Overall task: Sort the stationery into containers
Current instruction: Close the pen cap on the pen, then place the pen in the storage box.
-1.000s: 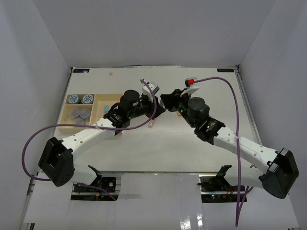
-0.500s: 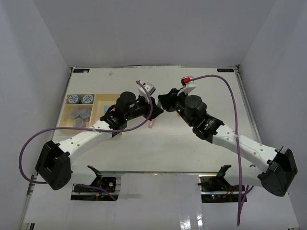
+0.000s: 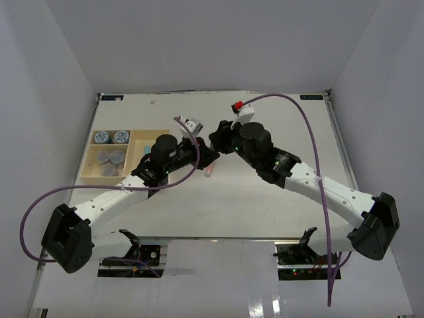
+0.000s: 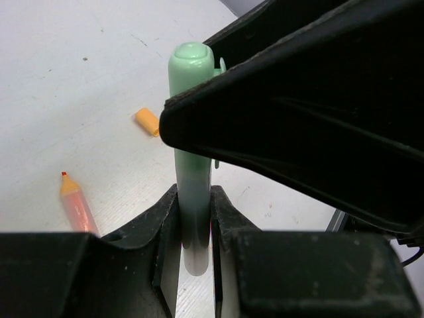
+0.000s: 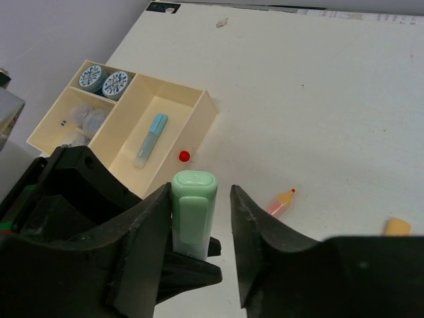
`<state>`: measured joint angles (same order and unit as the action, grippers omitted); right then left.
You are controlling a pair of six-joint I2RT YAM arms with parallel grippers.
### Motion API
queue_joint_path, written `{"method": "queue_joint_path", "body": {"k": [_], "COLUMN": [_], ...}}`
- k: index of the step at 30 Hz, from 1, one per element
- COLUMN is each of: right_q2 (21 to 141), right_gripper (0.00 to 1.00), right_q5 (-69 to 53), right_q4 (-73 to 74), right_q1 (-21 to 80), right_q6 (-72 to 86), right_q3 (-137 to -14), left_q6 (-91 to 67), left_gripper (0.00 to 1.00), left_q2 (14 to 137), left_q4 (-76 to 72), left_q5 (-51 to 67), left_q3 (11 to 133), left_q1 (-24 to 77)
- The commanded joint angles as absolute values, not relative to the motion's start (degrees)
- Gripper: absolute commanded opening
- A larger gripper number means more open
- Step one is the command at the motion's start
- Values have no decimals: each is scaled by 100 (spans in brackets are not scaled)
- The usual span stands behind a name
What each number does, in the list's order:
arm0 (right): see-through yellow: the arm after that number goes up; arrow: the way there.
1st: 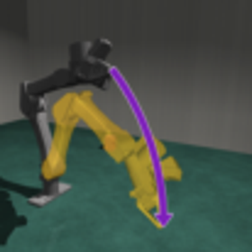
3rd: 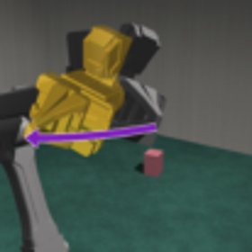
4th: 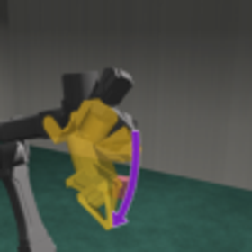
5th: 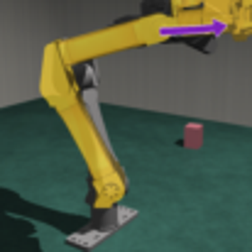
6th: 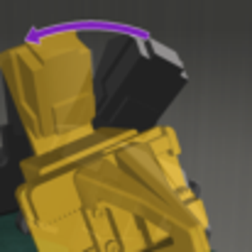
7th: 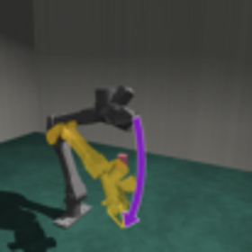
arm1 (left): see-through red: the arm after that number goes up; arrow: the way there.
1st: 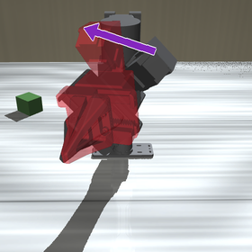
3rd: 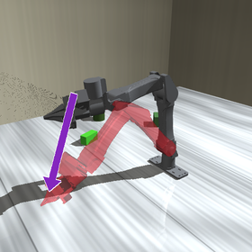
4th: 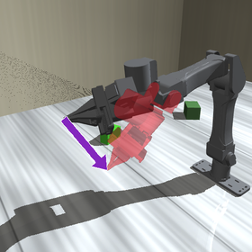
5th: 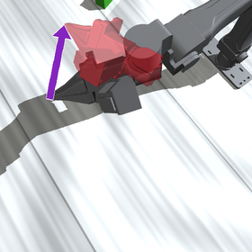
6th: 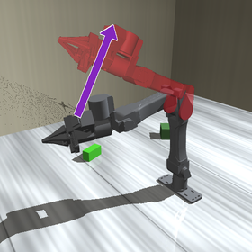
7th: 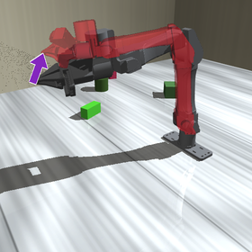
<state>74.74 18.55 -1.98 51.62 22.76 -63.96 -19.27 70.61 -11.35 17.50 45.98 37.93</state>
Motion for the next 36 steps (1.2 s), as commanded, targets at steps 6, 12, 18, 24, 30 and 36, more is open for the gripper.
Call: {"method": "queue_joint_path", "body": {"k": [6,12,18,24,30,36], "right_q2": [7699,7734,7621,6962,6408,6486], "right_gripper": [66,78,93,97,96,96], "right_q5": [1951,1969,2197,2391,2242,1995], "right_q4": [290,255,255,272,343,720], "right_q1": [5045,4834,4501,4175,4122,4113], "right_q6": [1820,1670,1486,1309,1380,1538], "right_q3": [-7119,-7575,-7770,-6989,-5855,-5406], "left_q6": [-2127,-2232,-2277,-2180,-1872,-1705], "left_gripper": [0,3,10,10,16,29], "left_q2": [6750,6899,6996,7137,7417,7988], "left_q4": [-1486,-1152,-582,1167,2521,2953], "left_q5": [1890,1863,1505,1046,914,844], "left_q3": [4421,4359,4473,5281,6011,6143], "left_q1": [3753,3753,3736,2832,1629,748]}}
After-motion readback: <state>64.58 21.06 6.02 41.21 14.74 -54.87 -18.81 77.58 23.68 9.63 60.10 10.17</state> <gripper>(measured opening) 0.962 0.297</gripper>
